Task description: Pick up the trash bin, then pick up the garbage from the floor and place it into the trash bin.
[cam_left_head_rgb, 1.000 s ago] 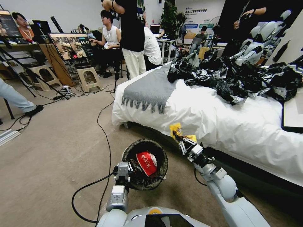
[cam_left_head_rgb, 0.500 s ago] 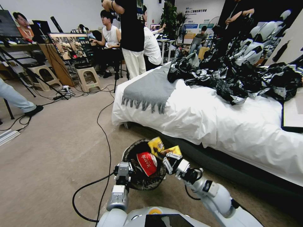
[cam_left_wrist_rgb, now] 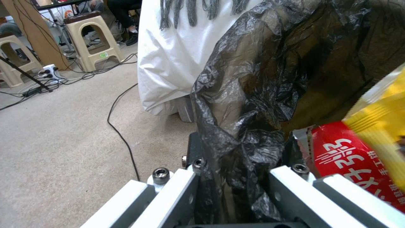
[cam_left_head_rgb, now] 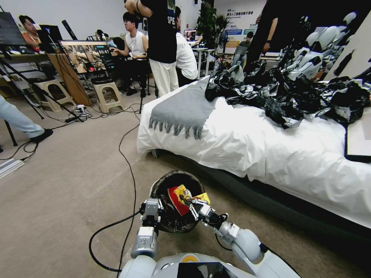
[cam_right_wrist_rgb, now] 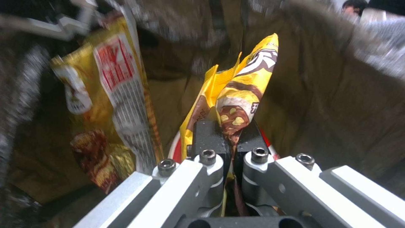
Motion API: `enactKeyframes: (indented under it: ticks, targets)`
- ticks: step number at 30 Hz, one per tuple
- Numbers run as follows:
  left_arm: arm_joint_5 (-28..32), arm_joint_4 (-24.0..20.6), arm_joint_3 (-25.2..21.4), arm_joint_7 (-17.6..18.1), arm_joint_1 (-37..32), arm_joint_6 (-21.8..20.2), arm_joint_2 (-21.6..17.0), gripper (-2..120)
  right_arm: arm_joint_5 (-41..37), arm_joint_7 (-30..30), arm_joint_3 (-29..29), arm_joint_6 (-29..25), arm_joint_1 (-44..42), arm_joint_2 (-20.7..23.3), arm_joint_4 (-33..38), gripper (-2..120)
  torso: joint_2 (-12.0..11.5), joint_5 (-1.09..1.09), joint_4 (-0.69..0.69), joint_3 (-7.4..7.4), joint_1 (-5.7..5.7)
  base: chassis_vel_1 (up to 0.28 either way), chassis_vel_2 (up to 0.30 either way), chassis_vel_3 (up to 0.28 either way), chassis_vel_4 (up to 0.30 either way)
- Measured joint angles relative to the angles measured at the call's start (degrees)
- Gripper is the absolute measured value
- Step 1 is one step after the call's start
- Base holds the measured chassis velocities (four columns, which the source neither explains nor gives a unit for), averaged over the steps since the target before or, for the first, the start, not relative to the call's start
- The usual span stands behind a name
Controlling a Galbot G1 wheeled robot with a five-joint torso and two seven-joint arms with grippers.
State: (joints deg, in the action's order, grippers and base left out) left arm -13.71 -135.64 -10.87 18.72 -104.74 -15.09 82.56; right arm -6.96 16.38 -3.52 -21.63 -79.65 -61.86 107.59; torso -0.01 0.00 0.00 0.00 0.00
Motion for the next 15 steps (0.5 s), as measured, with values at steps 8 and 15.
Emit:
enactKeyframes:
  ticks: [8, 15]
  targets:
    - [-0.12, -0.09, 0.21, -0.03, -0.18, -0.02, 0.2, 0, 0.56, -0.46, 0.36, 0.59, 1.09, -0.83, -1.96, 21, 0.0, 0.0, 0.0, 0.0, 0.0, 0.0, 0.0, 0.0, 0.0]
    - [-0.18, -0.13, 0.5, -0.03, -0.29, -0.03, 0.27, 0, 1.04, -0.67, 0.7, 0.59, 1.41, -1.31, -2.09, 47, 0.0, 0.0, 0.0, 0.0, 0.0, 0.0, 0.0, 0.0, 0.0]
